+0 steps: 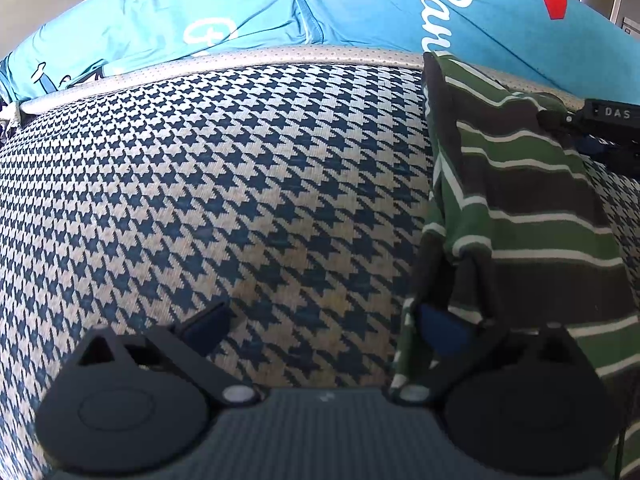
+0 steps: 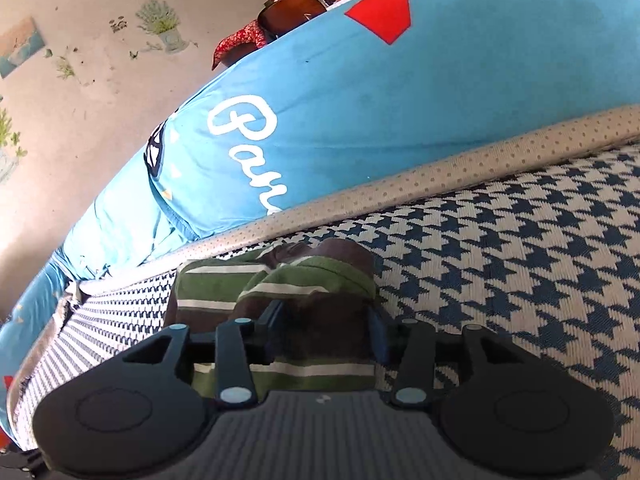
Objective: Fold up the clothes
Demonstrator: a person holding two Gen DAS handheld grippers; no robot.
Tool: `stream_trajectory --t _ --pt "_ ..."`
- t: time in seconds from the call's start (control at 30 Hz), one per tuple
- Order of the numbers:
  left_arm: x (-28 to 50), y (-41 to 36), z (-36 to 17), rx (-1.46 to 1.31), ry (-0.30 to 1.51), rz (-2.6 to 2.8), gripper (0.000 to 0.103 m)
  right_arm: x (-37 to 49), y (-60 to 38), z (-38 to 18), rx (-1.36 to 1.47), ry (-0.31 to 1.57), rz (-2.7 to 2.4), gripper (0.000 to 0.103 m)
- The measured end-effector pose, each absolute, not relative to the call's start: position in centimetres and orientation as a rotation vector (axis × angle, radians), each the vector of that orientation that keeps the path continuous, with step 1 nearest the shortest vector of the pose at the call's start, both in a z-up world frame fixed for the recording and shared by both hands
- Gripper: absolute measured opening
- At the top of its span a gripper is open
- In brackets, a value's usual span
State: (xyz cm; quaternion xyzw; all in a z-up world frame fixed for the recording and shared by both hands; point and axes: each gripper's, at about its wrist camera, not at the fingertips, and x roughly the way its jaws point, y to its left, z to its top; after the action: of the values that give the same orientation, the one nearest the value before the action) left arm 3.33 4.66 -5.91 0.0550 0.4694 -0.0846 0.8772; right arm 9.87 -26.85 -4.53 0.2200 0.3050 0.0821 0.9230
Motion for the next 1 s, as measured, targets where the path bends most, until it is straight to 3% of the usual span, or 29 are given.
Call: stream_trajectory --t 0.07,0.2,0.63,1.0 --pt "3.3 4.7 -5.9 0.115 0.979 -0.175 0.103 9.9 -26.2 -4.6 0.439 0.631 0.172 0.018" --pt "3.4 4.6 -5.9 0.115 0.98 -0.17 0.103 9.8 -25.5 -4.0 0.429 0.631 0.138 0.014" --pt "3.2 3.1 -5.5 0.135 0.969 -0.236 0.103 6.0 -25.6 0.8 0.27 0.521 -0.117 0.012" --pt "1.7 0.3 -5.0 0.197 0.912 -0.31 0.103 -0.5 -34.1 2.9 0.264 0.471 -0.583 0.012"
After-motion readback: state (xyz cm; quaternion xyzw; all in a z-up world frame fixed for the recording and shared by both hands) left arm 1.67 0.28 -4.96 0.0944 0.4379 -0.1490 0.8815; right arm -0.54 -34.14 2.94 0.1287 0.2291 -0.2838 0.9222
